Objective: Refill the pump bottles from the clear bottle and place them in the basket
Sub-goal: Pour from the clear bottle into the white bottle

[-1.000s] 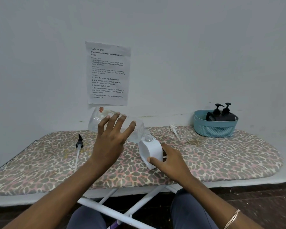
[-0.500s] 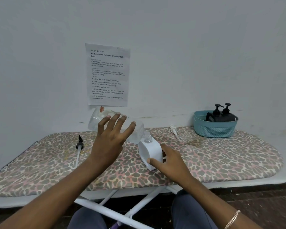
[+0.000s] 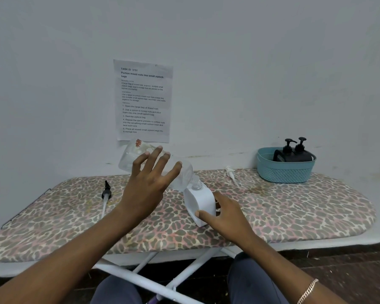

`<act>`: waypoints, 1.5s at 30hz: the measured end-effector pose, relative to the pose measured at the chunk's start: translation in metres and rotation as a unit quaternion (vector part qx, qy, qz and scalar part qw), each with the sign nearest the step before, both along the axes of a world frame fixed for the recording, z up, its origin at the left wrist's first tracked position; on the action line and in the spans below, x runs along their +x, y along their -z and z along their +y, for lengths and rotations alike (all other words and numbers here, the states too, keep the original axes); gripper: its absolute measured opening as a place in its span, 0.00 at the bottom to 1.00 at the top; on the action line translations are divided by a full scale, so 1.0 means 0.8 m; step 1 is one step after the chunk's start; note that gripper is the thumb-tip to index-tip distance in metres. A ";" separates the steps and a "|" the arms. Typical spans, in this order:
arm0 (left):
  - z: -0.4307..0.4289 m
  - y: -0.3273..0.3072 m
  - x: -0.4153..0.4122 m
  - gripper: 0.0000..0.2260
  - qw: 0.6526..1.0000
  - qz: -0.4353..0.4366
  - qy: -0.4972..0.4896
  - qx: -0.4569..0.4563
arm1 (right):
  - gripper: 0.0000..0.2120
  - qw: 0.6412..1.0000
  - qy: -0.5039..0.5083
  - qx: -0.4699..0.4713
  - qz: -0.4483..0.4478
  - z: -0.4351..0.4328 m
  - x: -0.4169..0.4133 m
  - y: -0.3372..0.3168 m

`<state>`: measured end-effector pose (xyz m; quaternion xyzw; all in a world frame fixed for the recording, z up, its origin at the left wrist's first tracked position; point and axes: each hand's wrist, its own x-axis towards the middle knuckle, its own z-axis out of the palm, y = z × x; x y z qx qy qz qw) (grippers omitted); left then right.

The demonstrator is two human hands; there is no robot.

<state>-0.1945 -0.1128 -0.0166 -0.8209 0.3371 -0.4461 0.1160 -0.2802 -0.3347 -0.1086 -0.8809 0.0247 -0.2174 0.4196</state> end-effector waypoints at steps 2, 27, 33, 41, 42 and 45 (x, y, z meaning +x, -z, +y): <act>0.000 -0.002 0.001 0.37 1.000 0.000 -0.003 0.009 | 0.28 1.000 -0.001 0.002 -0.001 0.000 0.000 0.000; -0.008 -0.041 0.010 0.32 0.987 -0.091 0.054 0.124 | 0.27 1.000 -0.006 0.006 -0.010 0.000 -0.003 -0.002; -0.016 -0.063 0.013 0.28 0.970 -0.140 0.092 0.178 | 0.27 1.000 -0.005 0.007 -0.010 0.001 -0.003 -0.003; -0.032 -0.087 0.020 0.22 0.944 -0.174 0.144 0.239 | 0.26 1.000 -0.004 0.012 -0.009 0.002 -0.004 -0.004; -0.034 -0.091 0.020 0.22 0.941 -0.177 0.149 0.247 | 0.26 1.000 -0.005 0.013 -0.010 0.001 -0.004 -0.004; -0.040 -0.099 0.019 0.22 0.932 -0.181 0.161 0.270 | 0.26 1.000 -0.005 0.012 -0.011 0.001 -0.004 -0.005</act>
